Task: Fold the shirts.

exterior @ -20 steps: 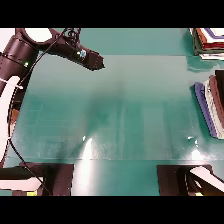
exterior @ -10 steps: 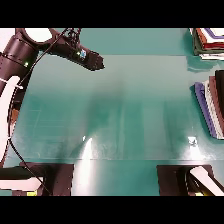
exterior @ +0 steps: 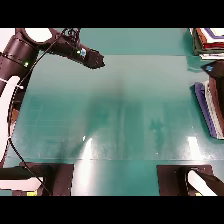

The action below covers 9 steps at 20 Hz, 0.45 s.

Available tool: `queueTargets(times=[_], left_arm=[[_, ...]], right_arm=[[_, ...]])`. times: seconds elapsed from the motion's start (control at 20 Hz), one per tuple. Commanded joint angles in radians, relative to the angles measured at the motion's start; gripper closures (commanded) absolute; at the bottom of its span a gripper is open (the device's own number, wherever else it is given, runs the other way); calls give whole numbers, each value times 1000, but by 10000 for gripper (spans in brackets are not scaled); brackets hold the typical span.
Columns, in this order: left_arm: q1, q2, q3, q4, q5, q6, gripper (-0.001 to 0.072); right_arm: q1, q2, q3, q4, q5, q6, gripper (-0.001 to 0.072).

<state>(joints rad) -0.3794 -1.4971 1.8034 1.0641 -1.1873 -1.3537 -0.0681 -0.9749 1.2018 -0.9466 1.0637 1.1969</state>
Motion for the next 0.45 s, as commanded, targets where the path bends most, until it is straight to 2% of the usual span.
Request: queueTargets(times=[0.0, 0.4], left_arm=[[0, 0, 0, 0, 25, 0, 676], [0, 0, 0, 0, 47, -1, 676]], right_arm=[[199, 1, 0, -101, -68, -1, 700], [235, 1, 0, -111, -67, 0, 700]])
